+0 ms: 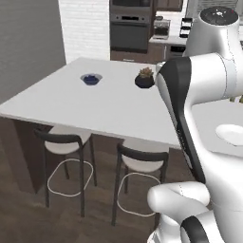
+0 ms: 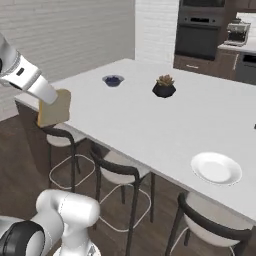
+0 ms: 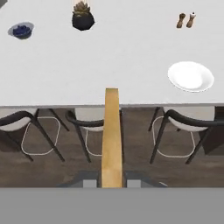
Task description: Start the toaster. Once the lever pops up, take the bread to the plate on the dining counter.
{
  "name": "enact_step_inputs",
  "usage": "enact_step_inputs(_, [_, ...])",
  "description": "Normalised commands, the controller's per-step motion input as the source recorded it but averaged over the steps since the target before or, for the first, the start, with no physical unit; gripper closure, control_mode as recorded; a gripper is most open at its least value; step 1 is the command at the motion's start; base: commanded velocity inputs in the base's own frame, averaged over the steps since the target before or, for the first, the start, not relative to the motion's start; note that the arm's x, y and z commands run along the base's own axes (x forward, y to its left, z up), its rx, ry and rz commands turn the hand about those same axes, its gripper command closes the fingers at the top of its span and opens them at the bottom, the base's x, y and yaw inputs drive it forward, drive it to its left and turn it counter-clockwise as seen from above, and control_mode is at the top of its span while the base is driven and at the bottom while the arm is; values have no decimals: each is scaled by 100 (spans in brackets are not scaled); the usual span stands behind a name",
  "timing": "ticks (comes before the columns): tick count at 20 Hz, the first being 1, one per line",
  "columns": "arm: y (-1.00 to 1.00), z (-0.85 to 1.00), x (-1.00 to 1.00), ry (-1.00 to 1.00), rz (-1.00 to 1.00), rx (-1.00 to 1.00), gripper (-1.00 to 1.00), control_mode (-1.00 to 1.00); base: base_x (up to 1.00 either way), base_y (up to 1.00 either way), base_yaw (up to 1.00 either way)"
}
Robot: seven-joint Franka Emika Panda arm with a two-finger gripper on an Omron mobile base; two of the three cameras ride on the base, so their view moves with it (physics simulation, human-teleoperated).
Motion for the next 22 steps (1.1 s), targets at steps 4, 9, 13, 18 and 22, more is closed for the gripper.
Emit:
enact_step_inputs(4, [0, 0, 0, 0, 0, 0, 100, 100, 2, -1, -75])
enact_step_inputs(9, [0, 0, 0, 0, 0, 0, 100, 100, 16, -12, -71])
enact_step_inputs(13, [0, 0, 0, 0, 0, 0, 100, 100, 47, -28, -54])
enact_step_inputs(18, [0, 0, 0, 0, 0, 0, 100, 100, 77, -20, -26])
enact_step_inputs(22, [0, 0, 0, 0, 0, 0, 100, 100, 97, -8, -4])
